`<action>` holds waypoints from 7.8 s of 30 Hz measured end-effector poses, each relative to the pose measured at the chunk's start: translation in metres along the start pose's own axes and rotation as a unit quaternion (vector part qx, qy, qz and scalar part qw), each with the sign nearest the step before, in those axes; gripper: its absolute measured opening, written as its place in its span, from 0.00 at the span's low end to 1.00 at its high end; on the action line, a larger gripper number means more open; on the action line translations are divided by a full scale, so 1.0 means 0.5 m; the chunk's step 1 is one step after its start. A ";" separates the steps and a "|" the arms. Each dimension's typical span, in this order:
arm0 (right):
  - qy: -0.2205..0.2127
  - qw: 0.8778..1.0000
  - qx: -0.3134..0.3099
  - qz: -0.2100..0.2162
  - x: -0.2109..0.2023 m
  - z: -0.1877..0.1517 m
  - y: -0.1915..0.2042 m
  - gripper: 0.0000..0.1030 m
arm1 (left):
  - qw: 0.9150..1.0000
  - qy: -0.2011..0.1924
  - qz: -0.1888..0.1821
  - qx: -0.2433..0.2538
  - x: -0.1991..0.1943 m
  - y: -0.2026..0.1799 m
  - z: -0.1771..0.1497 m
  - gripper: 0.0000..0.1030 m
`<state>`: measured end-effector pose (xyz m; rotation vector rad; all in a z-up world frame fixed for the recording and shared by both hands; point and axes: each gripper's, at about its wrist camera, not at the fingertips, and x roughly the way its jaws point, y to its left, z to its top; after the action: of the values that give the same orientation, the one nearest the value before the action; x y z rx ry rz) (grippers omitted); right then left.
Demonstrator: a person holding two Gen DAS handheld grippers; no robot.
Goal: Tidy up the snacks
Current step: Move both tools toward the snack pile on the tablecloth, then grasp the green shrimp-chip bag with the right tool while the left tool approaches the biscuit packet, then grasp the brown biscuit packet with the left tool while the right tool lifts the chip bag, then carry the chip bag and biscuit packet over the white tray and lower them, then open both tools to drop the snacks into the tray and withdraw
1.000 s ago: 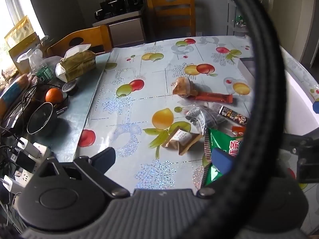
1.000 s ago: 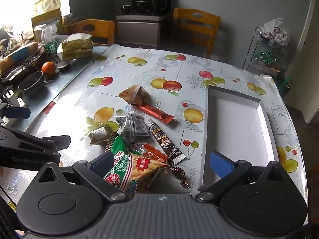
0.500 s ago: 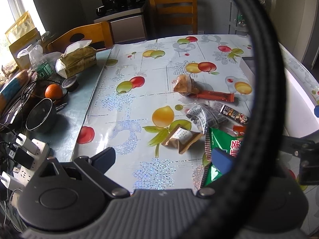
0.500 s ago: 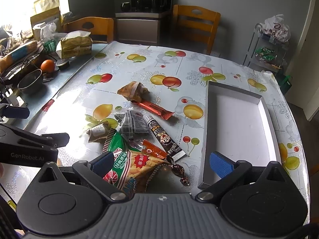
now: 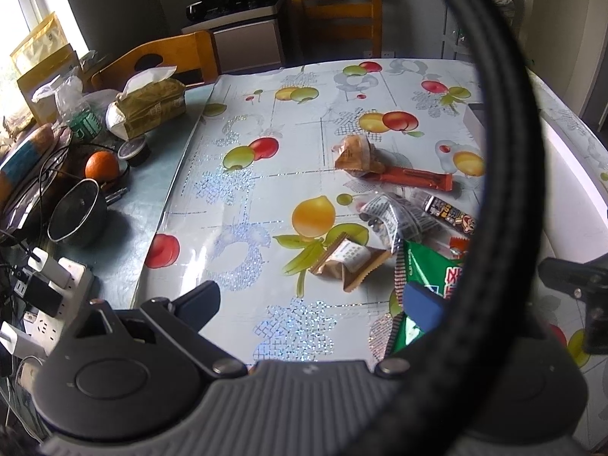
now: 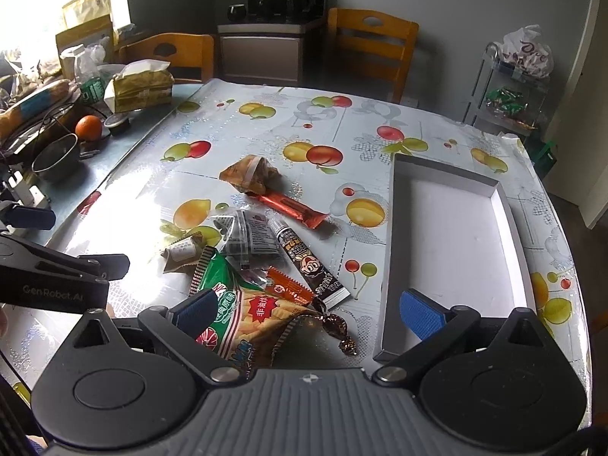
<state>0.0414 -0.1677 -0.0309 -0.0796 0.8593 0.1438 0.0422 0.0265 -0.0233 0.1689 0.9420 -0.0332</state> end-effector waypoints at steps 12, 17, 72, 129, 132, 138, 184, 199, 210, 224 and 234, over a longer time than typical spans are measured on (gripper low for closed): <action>0.009 0.999 -0.017 0.041 0.011 -0.032 0.001 0.96 | 0.999 0.002 -0.028 0.036 0.023 0.006 -0.015 0.96; 0.010 0.998 -0.043 0.039 0.016 -0.048 -0.014 0.96 | 0.996 0.011 -0.074 0.048 0.032 -0.011 -0.027 0.88; 0.053 0.927 -0.361 0.088 0.203 -0.067 0.158 0.85 | 0.955 0.048 -0.210 0.202 0.295 0.006 0.048 0.62; -0.031 0.990 -0.118 0.066 0.043 -0.023 -0.111 0.57 | 0.979 -0.031 -0.155 0.130 0.127 -0.128 0.126 0.29; -0.032 0.994 -0.099 0.043 0.045 -0.027 -0.172 0.57 | 0.976 -0.043 -0.160 0.141 0.115 -0.179 0.137 0.29; -0.025 0.997 -0.067 0.008 0.061 -0.044 -0.277 0.57 | 0.967 -0.057 -0.178 0.171 0.097 -0.309 0.166 0.30; 0.031 0.995 -0.092 -0.024 0.098 -0.218 -0.373 0.59 | 0.961 0.028 -0.201 0.190 0.145 -0.595 -0.014 0.30; 0.025 0.995 -0.088 -0.029 0.089 -0.221 -0.374 0.63 | 0.960 0.014 -0.201 0.192 0.139 -0.591 -0.023 0.31; 0.004 0.996 -0.092 -0.017 0.059 -0.215 -0.366 0.76 | 0.959 -0.002 -0.219 0.178 0.109 -0.574 -0.007 0.43; -0.038 0.996 -0.075 -0.012 -0.024 -0.198 -0.371 0.79 | 0.966 -0.028 -0.216 0.140 0.047 -0.527 0.010 0.50; -0.058 0.995 -0.078 0.004 -0.044 -0.174 -0.343 0.80 | 0.982 -0.032 -0.165 0.086 0.029 -0.453 0.027 0.58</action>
<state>-0.0106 -0.3501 -0.0689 -0.2112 0.7318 0.2213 0.0385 -0.1983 -0.0566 0.1697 0.8946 -0.4246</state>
